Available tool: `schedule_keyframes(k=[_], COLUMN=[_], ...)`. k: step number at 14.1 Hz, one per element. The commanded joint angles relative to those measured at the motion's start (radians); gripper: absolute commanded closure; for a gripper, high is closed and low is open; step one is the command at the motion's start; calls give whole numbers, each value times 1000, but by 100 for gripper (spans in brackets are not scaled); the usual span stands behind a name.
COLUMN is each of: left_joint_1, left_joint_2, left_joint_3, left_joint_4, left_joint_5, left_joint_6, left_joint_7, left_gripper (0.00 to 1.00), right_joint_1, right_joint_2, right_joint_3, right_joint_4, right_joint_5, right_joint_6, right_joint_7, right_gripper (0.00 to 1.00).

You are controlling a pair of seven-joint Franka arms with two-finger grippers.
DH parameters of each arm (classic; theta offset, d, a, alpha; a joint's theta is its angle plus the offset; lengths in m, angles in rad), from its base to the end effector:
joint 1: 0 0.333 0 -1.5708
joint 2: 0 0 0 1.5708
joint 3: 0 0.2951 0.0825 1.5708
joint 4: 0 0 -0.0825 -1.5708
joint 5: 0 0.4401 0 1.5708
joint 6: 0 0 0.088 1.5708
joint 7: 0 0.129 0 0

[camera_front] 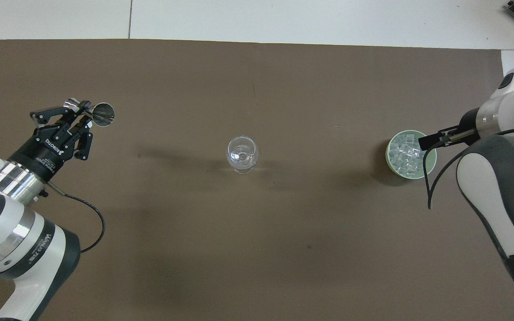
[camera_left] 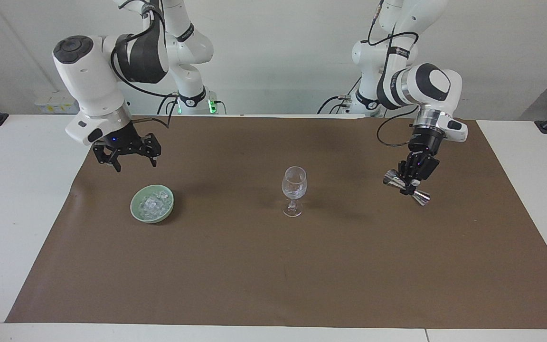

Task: Pour wine and add ice with both arms
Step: 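Carry the bottle back to the table edge while the right gripper reaches the bowl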

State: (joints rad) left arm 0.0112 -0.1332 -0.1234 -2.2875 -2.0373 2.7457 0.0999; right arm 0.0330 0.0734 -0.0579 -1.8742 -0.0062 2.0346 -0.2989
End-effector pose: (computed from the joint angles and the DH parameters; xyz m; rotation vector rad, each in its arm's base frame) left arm 0.5747 -0.0364 0.3666 1.3610 1.4214 0.3684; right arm 0.6422 -0.0160 0.4152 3.0852 0.4299 0.1315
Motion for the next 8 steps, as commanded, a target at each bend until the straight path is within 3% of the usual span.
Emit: schedule_keyframes(k=[1,8], left_joint_1=[68,243], left_joint_2=[-54,4], left_joint_3=[-5,-1], left_joint_4=[-66,-87], left_joint_5=[-11,-11], left_joint_6=[-55,-208], left_joint_7=[-106,-371], left_gripper=[100,100], right_joint_1=[-10,-13], right_joint_2=[2,92], right_joint_3=[3,-2], right_joint_4=[-97,-152], right_joint_5=[15,12], right_joint_6=[128,271], right_joint_7=[-59,-132], right_gripper=[0,0])
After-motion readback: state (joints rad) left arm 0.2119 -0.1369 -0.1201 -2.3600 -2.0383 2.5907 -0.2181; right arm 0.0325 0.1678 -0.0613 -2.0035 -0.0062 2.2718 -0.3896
